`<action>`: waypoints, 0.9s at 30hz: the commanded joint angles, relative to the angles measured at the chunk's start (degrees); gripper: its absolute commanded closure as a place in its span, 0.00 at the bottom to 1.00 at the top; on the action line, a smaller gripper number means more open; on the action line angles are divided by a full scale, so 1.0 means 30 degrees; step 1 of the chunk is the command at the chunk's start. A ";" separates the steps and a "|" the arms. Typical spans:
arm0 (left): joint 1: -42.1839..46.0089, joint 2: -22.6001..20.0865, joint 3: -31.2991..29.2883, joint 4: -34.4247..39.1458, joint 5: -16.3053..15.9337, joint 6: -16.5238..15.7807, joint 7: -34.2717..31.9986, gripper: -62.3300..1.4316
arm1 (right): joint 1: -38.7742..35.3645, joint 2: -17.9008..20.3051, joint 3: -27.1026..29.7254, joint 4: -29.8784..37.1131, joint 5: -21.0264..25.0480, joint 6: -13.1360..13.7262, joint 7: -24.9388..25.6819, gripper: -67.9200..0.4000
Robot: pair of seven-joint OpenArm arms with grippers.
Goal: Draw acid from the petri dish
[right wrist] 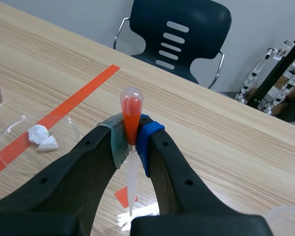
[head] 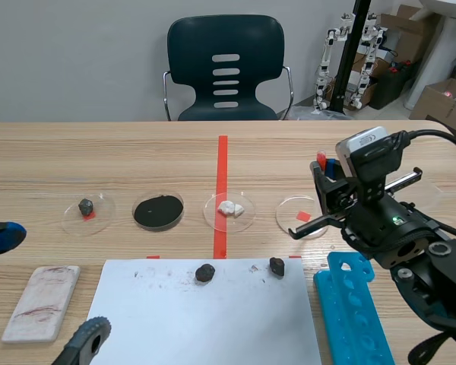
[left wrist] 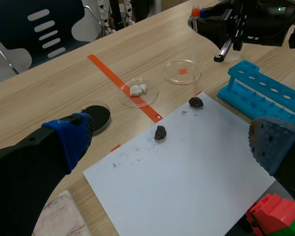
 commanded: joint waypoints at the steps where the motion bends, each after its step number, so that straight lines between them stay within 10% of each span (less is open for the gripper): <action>1: -0.0051 0.0000 -0.0117 0.0240 -0.0189 -0.0036 -0.0306 0.00 | 0.0554 0.0204 0.0138 0.0204 0.0146 0.0007 0.0423 0.98; 27: -0.0051 0.0000 -0.0117 0.0240 -0.0182 -0.0036 -0.0306 0.00 | 0.0947 0.0153 0.0131 -0.1275 0.0146 0.0022 0.1137 0.98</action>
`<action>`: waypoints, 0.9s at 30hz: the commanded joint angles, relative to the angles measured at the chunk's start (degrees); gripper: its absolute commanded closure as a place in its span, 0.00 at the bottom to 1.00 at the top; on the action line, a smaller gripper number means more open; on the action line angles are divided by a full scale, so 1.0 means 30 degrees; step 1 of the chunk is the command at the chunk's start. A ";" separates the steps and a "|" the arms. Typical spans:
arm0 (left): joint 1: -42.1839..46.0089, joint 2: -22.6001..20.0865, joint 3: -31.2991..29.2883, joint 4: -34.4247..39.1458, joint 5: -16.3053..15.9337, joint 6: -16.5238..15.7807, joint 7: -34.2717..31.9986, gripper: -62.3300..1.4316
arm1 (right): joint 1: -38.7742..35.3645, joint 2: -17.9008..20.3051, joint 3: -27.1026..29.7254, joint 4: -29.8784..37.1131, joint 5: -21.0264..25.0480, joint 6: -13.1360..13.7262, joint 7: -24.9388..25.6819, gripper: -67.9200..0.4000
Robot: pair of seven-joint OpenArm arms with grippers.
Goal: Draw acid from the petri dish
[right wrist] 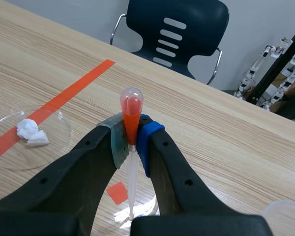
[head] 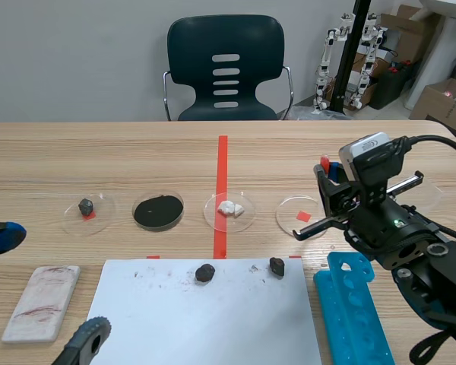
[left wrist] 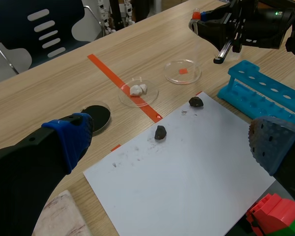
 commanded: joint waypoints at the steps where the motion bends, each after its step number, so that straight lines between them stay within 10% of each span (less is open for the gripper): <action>1: -0.0051 0.0000 -0.0117 0.0240 -0.0182 -0.0036 -0.0306 0.00 | 0.0379 0.0153 0.0131 0.0233 0.0146 -0.0036 0.0284 0.98; 27: -0.0051 0.0000 -0.0117 0.0240 -0.0182 -0.0036 -0.0306 0.00 | 0.0379 0.0153 0.0131 0.0182 0.0153 -0.0044 0.0000 0.98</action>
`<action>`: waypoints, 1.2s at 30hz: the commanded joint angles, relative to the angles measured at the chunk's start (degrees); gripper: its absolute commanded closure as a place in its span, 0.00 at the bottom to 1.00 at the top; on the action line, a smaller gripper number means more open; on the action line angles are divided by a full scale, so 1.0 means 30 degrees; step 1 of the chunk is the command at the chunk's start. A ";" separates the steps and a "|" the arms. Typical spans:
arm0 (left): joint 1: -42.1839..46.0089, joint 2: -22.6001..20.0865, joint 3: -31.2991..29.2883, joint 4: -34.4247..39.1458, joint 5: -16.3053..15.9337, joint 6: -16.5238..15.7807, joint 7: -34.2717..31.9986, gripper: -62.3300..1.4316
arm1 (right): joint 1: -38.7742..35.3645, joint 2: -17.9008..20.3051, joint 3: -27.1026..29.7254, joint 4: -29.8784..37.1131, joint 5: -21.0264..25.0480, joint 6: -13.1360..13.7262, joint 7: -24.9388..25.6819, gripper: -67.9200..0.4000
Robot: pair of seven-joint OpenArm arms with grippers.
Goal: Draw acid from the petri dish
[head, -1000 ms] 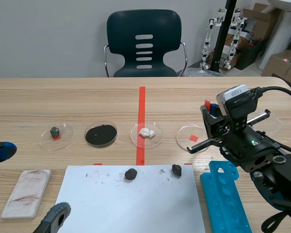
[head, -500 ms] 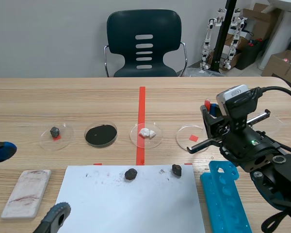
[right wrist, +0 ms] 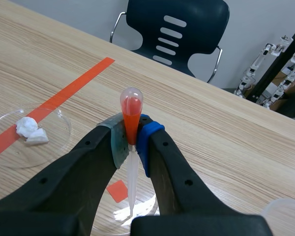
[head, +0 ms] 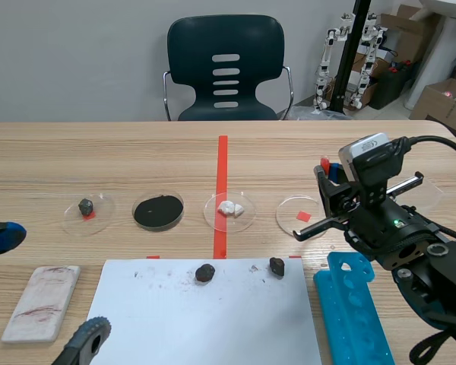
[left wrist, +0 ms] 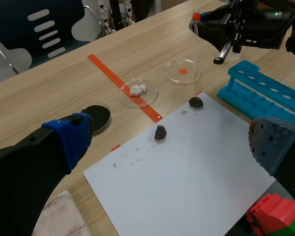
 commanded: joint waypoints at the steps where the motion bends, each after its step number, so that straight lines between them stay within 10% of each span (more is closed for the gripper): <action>1: -0.0051 0.0000 -0.0117 0.0240 -0.0182 -0.0036 -0.0306 0.00 | 0.0379 0.0153 0.0131 0.0182 0.0153 -0.0044 0.0153 0.98; 36: -0.0051 0.0000 -0.0117 0.0240 -0.0182 -0.0036 -0.0306 0.00 | 0.0379 0.0153 0.0131 0.0182 0.0306 -0.0044 0.0168 0.94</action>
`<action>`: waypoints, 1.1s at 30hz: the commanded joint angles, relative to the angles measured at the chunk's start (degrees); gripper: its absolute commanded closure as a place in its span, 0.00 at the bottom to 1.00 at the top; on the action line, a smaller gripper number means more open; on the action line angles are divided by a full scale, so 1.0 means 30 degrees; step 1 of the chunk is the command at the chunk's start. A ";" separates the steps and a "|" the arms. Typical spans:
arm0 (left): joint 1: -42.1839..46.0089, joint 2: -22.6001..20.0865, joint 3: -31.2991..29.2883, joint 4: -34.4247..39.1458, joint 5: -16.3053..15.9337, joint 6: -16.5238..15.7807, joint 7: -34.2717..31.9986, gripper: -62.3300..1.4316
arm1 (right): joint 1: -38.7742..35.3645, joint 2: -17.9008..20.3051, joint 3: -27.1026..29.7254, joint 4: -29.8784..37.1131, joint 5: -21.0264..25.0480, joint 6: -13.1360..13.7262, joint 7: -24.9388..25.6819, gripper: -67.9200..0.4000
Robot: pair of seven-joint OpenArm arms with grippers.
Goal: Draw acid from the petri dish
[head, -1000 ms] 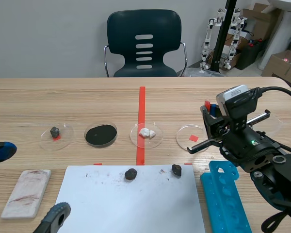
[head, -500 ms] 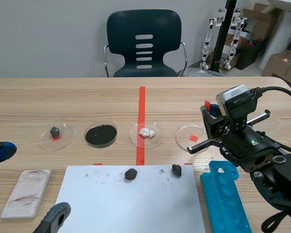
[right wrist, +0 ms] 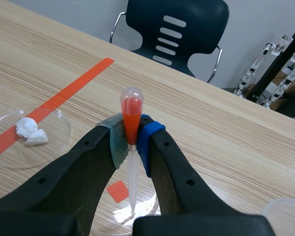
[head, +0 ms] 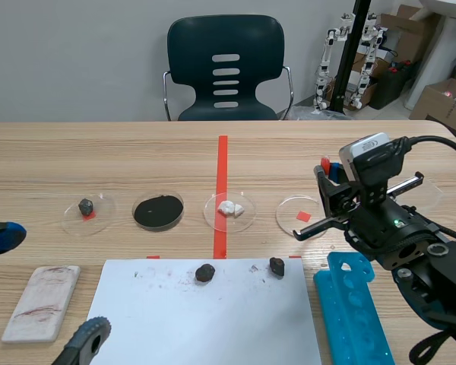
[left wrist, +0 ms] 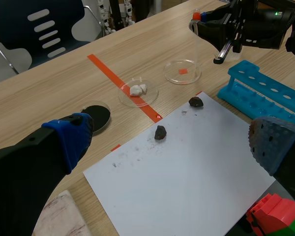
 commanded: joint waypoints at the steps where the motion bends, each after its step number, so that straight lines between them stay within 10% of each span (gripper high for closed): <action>1: -0.0051 0.0000 -0.0117 0.0240 -0.0182 -0.0036 -0.0306 0.00 | 0.0379 0.0153 0.0131 0.0182 0.0211 -0.0044 0.0168 0.94; 33: -0.0051 0.0000 -0.0117 0.0240 -0.0182 -0.0036 -0.0306 0.00 | 0.0379 0.0153 0.0138 0.0182 0.0277 -0.0051 0.0240 0.90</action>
